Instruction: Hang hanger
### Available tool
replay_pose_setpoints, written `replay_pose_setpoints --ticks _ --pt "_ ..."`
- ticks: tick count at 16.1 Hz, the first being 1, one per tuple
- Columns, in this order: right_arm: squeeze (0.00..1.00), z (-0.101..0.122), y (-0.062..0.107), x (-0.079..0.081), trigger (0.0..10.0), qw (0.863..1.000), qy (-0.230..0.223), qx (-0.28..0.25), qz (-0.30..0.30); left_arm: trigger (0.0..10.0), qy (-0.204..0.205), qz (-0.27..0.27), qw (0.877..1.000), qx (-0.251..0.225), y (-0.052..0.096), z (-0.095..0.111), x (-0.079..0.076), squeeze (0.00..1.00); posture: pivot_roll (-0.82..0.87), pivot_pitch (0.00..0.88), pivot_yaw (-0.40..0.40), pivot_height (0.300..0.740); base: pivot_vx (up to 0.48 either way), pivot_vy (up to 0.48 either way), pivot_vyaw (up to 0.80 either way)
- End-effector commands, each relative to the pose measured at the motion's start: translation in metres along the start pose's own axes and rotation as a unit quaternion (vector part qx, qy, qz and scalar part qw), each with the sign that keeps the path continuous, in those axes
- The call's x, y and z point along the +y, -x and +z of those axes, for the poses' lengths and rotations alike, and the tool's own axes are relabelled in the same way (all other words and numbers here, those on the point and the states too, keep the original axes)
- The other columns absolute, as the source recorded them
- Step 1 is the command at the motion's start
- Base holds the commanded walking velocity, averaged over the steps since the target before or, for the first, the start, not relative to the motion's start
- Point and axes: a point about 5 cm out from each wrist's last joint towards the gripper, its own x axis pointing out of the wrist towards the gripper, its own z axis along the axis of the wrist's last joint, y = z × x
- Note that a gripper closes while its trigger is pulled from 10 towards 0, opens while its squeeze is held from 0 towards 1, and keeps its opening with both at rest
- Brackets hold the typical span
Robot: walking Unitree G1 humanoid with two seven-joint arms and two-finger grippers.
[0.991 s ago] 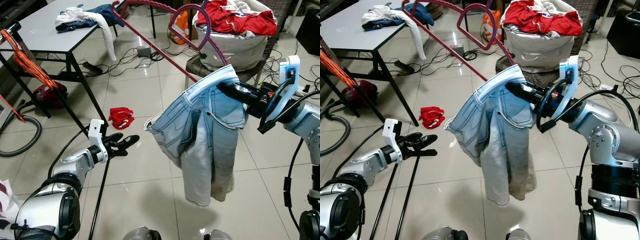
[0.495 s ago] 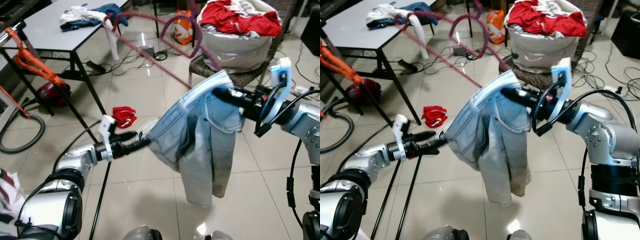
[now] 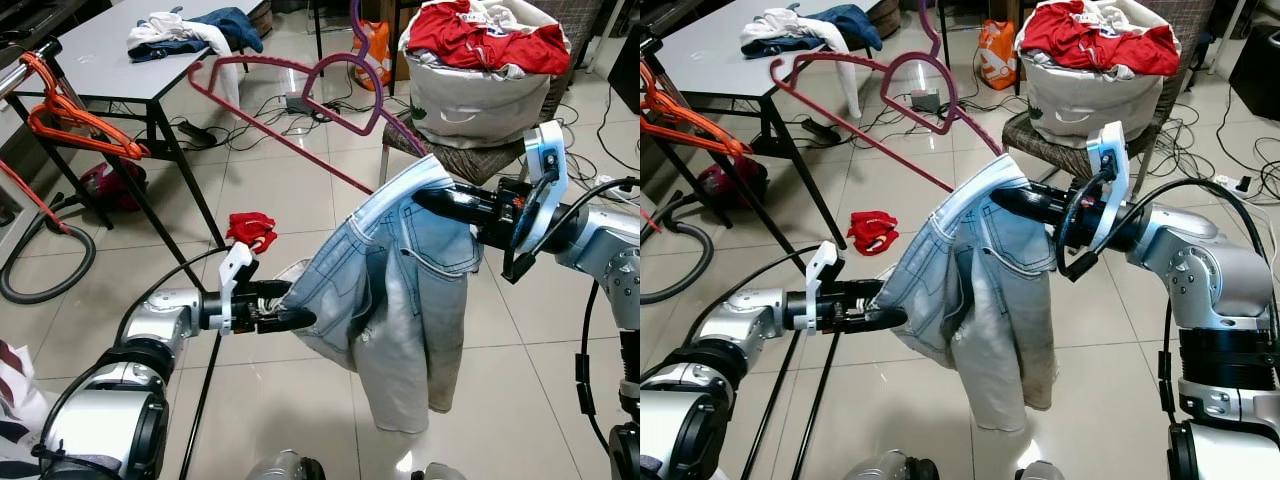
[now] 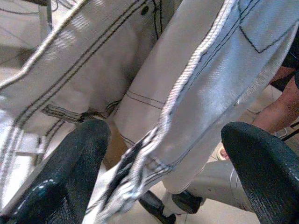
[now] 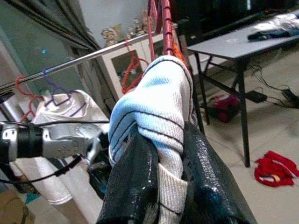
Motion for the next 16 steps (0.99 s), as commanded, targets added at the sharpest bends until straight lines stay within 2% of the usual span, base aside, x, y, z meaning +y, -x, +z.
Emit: replay_pose_setpoints --ticks 1,2,3,6,7,12,14,16 --pt "0.0 0.022 -0.012 0.014 10.0 0.998 0.042 -0.02 0.041 10.0 -0.021 0.011 1.0 0.006 0.0 0.003 0.001 0.0 -0.21 0.0 0.144 0.74 0.0 0.0 0.0" --pt "0.0 0.023 -0.014 0.018 10.0 0.998 0.045 -0.02 0.048 10.0 -0.024 0.021 0.999 0.005 -0.003 0.001 0.001 0.0 -0.21 0.0 0.144 0.74 0.0 0.0 0.0" --pt "0.0 0.024 -0.015 0.02 10.0 0.997 0.048 -0.02 0.052 0.0 -0.024 0.049 0.998 0.009 -0.009 -0.004 0.001 0.0 -0.21 0.0 0.145 0.74 0.0 0.0 0.0" --pt "0.0 0.024 -0.014 0.021 10.0 0.997 0.048 -0.02 0.053 0.0 -0.005 0.05 0.999 0.011 -0.014 -0.013 -0.002 0.0 -0.21 0.0 0.145 0.74 0.0 0.0 0.0" --pt "0.0 0.024 -0.014 0.022 10.0 0.997 0.047 -0.021 0.051 0.0 0.004 0.067 0.998 0.002 -0.016 -0.015 -0.002 0.0 -0.21 0.0 0.144 0.74 0.0 0.0 0.0" --pt "0.0 0.024 -0.015 0.024 10.0 0.997 0.043 -0.023 0.054 0.0 0.051 0.118 0.989 -0.075 -0.018 -0.007 0.003 0.0 -0.21 0.0 0.14 0.74 0.0 0.0 0.0" --pt "0.0 0.022 -0.015 0.023 10.0 0.998 0.041 -0.021 0.052 0.0 0.038 0.124 0.989 -0.064 -0.018 -0.008 0.004 0.0 -0.21 0.0 0.137 0.74 0.0 0.0 0.0" --pt "0.0 0.019 -0.014 0.02 10.0 0.998 0.036 -0.016 0.046 0.0 0.04 0.124 0.989 -0.074 -0.016 -0.006 0.004 0.0 -0.21 0.0 0.137 0.74 0.0 0.0 0.0"
